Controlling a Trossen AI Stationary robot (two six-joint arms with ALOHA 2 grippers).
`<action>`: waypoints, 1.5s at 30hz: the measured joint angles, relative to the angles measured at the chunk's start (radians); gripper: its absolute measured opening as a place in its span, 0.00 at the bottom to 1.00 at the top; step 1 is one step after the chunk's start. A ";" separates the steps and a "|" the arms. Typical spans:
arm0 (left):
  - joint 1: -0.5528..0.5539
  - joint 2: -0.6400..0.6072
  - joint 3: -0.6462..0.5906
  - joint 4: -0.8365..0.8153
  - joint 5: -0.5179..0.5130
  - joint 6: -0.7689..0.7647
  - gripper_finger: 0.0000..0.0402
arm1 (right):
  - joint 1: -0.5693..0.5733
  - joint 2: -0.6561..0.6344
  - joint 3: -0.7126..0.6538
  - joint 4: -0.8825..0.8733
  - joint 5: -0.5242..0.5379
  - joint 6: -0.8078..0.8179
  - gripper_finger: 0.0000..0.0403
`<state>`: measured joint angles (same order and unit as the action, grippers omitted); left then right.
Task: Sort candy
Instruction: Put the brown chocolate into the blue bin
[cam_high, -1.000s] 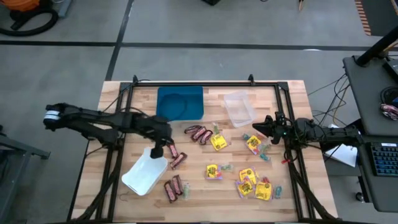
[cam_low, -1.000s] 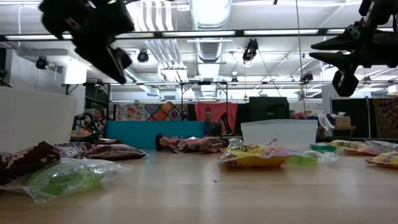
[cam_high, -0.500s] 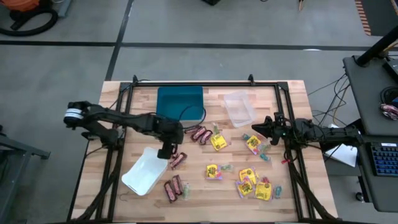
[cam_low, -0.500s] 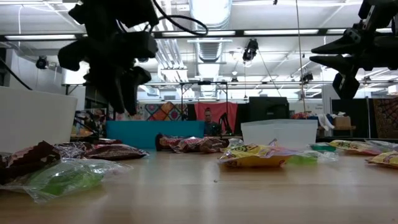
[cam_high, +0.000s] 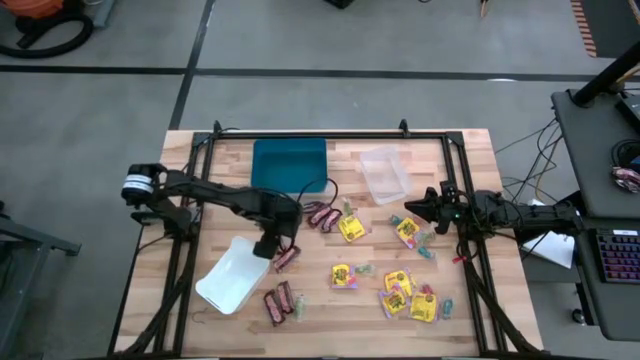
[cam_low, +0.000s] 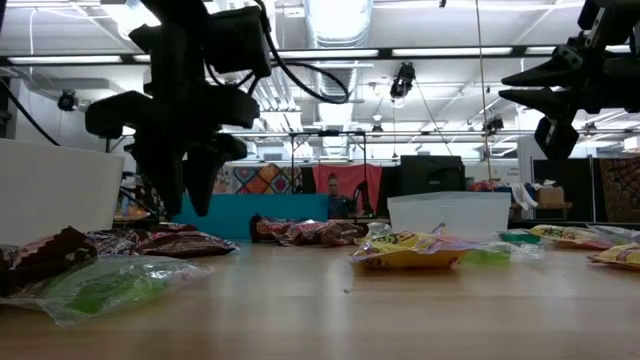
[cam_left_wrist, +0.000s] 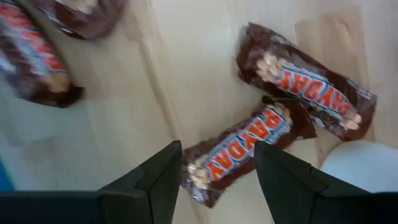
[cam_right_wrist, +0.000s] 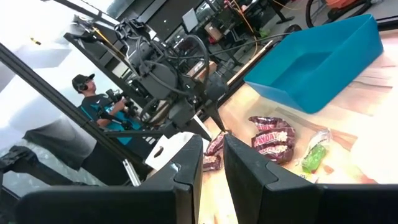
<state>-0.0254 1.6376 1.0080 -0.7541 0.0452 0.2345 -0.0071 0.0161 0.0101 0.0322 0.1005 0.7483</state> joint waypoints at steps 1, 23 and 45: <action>0.000 0.003 0.003 -0.005 0.001 0.002 0.46 | 0.000 0.000 0.000 0.000 0.000 0.000 0.14; 0.000 0.065 0.005 -0.016 0.021 0.083 0.42 | 0.000 0.000 0.000 0.001 -0.001 -0.016 0.14; 0.008 0.080 0.024 -0.023 0.020 0.131 0.02 | 0.000 0.000 0.000 0.002 -0.003 -0.028 0.14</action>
<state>-0.0177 1.7180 1.0318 -0.7773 0.0648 0.3658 -0.0071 0.0161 0.0101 0.0341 0.0975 0.7204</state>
